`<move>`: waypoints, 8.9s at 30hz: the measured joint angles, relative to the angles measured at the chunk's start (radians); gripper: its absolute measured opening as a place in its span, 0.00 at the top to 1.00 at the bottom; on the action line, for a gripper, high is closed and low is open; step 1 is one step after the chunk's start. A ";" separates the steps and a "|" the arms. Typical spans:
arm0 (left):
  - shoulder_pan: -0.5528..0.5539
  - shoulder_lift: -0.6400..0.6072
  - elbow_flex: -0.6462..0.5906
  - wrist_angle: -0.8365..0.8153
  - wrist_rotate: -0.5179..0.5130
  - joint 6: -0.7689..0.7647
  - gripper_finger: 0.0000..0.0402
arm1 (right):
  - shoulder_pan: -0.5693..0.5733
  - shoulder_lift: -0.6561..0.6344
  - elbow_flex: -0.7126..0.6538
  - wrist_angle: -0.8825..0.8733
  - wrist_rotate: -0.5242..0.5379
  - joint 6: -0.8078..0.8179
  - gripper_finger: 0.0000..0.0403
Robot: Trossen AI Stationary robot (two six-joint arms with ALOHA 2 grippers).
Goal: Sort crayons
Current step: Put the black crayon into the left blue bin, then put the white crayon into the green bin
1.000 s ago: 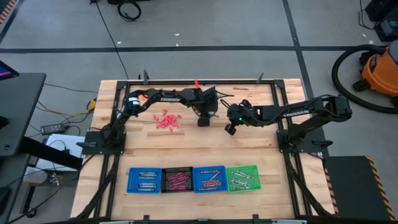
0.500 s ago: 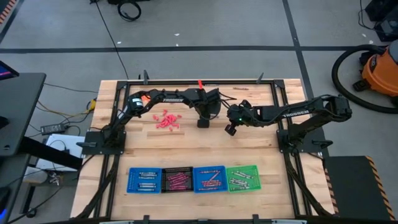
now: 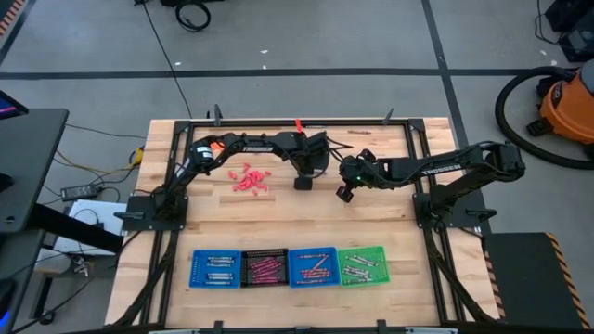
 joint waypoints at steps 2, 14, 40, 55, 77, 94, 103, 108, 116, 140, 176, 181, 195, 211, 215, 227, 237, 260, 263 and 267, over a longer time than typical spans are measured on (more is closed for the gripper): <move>0.001 -0.008 -0.002 0.000 -0.015 -0.004 0.97 | 0.000 0.000 0.000 -0.003 0.000 0.000 0.93; 0.010 -0.070 -0.001 -0.115 -0.019 -0.063 0.97 | 0.006 -0.038 0.000 -0.052 -0.053 0.008 0.93; -0.314 -0.531 -0.380 -0.230 -0.014 -0.410 0.97 | 0.137 -0.226 0.000 -0.191 -0.072 0.097 0.93; -0.779 -0.927 -0.776 -0.170 -0.061 -0.942 0.96 | 0.137 -0.226 0.000 -0.131 -0.068 0.074 0.93; -1.082 -0.994 -1.052 -0.003 -0.057 -1.156 0.76 | 0.097 -0.226 0.000 -0.092 -0.067 0.034 0.93; -0.744 -0.975 -0.926 -0.050 -0.019 -0.710 0.64 | 0.087 -0.225 0.000 -0.078 -0.051 0.017 0.93; -0.458 -0.902 -0.926 0.102 0.071 -0.437 0.64 | 0.087 -0.220 0.000 -0.068 -0.051 0.025 0.93; -0.312 -0.827 -0.926 0.229 0.081 -0.364 0.64 | 0.087 -0.187 0.000 -0.007 -0.007 0.020 0.93; -0.131 -0.717 -0.926 0.554 0.018 -0.360 0.64 | 0.081 -0.098 0.000 0.028 0.012 -0.027 0.93; -0.019 -0.618 -0.926 1.221 0.010 -0.474 0.64 | 0.037 -0.065 0.000 0.026 0.008 -0.063 0.93; 0.151 0.004 0.064 0.202 0.132 -0.311 0.64 | -0.135 -0.073 -0.007 -0.003 -0.072 -0.228 0.93; 0.158 -0.006 0.063 0.123 0.116 -0.284 0.64 | -0.261 -0.053 -0.038 0.163 -0.235 -0.336 0.93; 0.130 -0.146 -0.166 0.237 0.174 -0.261 0.64 | -0.436 0.217 0.039 0.371 -0.415 -0.416 0.95; 0.024 -0.478 -0.620 0.520 0.134 -0.371 0.64 | -0.448 0.524 0.450 0.105 -0.414 -0.443 0.62; 0.013 -0.552 -0.721 0.573 0.120 -0.393 0.64 | -0.455 0.575 0.536 0.020 -0.410 -0.474 0.63; -0.031 -0.715 -0.980 0.730 0.126 -0.441 0.64 | -0.501 0.681 0.611 -0.124 -0.416 -0.514 0.69; -0.089 -0.726 -0.999 0.737 0.127 -0.456 0.64 | -0.481 0.674 0.613 -0.242 -0.447 -0.491 0.89; -0.174 -0.550 -0.999 0.854 -0.116 -0.319 0.58 | -0.273 0.605 0.602 -0.282 -0.471 -0.465 0.99; -0.172 -0.550 -1.000 0.865 -0.136 -0.306 0.51 | -0.238 0.605 0.602 -0.282 -0.470 -0.453 0.99; -0.162 -0.550 -1.000 0.871 -0.145 -0.286 0.42 | -0.198 0.604 0.603 -0.280 -0.466 -0.437 0.99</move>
